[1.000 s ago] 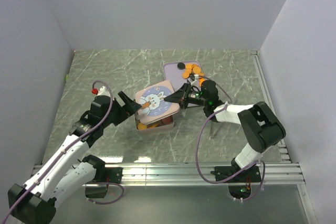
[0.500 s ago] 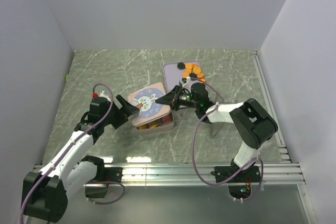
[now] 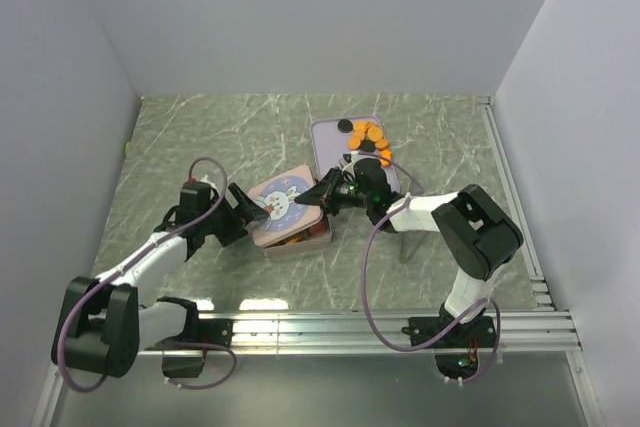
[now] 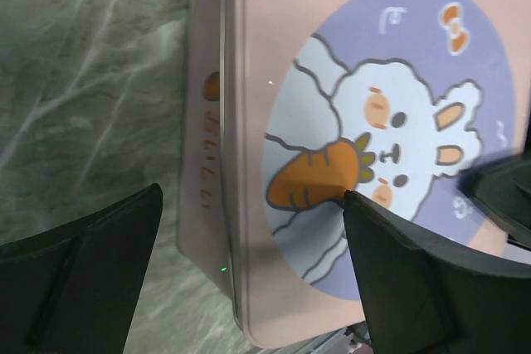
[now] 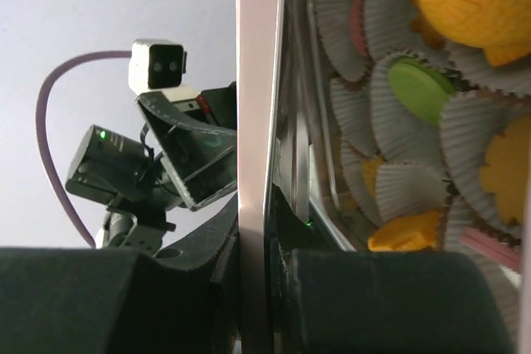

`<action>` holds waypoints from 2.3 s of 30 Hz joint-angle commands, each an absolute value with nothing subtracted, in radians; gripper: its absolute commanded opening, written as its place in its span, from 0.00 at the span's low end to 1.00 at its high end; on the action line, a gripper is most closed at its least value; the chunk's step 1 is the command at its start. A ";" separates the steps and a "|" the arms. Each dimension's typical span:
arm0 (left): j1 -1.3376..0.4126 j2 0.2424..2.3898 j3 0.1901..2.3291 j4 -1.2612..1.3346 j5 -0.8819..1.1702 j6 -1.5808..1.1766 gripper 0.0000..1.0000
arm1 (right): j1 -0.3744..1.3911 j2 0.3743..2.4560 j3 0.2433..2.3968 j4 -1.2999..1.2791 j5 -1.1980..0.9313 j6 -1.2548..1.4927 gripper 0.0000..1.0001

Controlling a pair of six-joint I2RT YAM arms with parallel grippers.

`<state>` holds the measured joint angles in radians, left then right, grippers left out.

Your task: Pack the cookies

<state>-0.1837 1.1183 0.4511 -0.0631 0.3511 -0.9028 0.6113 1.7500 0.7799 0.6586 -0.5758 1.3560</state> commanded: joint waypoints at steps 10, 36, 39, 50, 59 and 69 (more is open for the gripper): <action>-0.181 1.265 0.587 -0.072 0.336 -0.795 0.78 | 0.623 1.749 0.839 0.438 -0.523 1.198 0.00; -0.307 1.450 0.831 -0.186 0.248 -0.701 0.63 | 0.620 1.681 1.141 -0.403 -0.272 0.807 0.70; -0.308 1.462 0.834 -0.180 0.249 -0.701 0.63 | 0.620 1.669 1.190 -0.517 -0.226 0.781 0.71; -0.336 1.506 0.876 -0.189 0.238 -0.692 0.62 | 0.606 1.595 1.247 -0.729 -0.132 0.696 0.71; -0.396 1.519 0.897 -0.218 0.204 -0.698 0.60 | 0.552 1.565 1.241 -0.649 -0.169 0.663 0.70; -0.463 1.459 0.881 -0.299 0.120 -0.712 0.60 | 0.511 1.686 1.263 -0.511 -0.242 0.649 0.63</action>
